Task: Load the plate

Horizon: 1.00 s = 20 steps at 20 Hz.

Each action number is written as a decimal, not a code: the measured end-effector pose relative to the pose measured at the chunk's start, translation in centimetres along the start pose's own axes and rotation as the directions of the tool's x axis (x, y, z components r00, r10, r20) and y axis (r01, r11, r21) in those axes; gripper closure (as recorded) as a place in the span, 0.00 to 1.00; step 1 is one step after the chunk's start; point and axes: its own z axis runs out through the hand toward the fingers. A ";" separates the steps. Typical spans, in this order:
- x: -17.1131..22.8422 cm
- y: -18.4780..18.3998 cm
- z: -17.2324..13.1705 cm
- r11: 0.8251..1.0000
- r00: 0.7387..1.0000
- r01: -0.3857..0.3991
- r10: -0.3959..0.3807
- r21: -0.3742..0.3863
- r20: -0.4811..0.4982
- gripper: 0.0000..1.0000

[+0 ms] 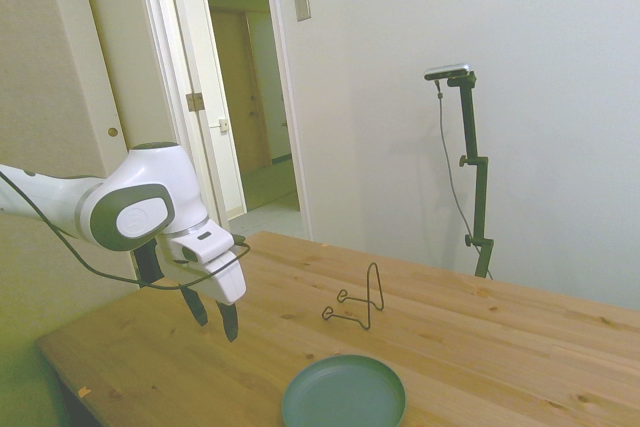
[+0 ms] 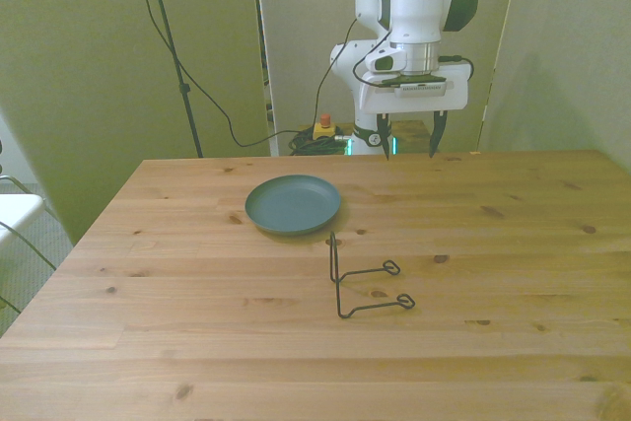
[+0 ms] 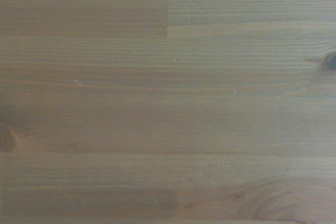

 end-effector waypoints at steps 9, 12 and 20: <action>6.1 5.7 -1.7 0.997 0.997 -0.083 0.083 -0.005 -0.011 0.00; 9.5 8.2 -3.7 0.995 0.995 -0.097 0.097 -0.018 -0.017 0.00; 18.5 15.4 -3.9 0.989 0.989 -0.145 0.145 -0.035 -0.014 0.00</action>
